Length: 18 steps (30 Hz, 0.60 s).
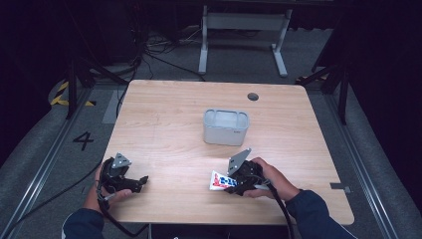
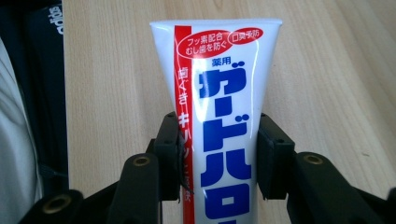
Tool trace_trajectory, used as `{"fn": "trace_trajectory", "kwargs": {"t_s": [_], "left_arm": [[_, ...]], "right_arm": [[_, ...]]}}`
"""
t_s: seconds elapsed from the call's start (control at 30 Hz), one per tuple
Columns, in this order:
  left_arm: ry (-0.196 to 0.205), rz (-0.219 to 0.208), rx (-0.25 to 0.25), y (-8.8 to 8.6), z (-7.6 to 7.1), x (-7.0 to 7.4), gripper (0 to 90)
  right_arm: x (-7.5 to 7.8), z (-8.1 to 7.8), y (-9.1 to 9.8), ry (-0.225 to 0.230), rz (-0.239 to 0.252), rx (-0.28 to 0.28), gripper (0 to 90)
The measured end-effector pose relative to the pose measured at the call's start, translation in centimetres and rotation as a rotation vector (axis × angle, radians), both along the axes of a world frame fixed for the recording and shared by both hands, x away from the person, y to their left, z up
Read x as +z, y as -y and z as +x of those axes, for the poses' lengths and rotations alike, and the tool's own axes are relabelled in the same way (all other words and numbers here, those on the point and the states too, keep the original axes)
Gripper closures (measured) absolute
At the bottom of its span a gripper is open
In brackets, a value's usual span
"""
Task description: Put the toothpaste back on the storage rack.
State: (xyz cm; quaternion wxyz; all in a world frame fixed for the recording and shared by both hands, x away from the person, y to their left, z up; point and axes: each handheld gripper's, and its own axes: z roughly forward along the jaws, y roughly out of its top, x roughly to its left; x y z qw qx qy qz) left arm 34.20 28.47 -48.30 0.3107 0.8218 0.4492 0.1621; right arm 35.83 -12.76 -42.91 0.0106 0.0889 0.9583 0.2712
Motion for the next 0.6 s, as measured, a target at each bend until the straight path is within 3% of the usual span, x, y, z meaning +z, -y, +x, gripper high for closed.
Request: {"fn": "trace_trajectory", "kwargs": {"t_s": [0.27, 0.6], "left_arm": [[0.0, 0.0, 0.0, 0.0, 0.0, 0.0, 0.5], [0.0, 0.0, 0.0, 0.0, 0.0, 0.0, 0.5]], "right_arm": [[0.9, 0.4, 2.5, 0.001, 0.103, -0.079, 61.6], [1.7, 0.5, 3.8, 0.036, 0.173, -0.116, 61.7]]}}
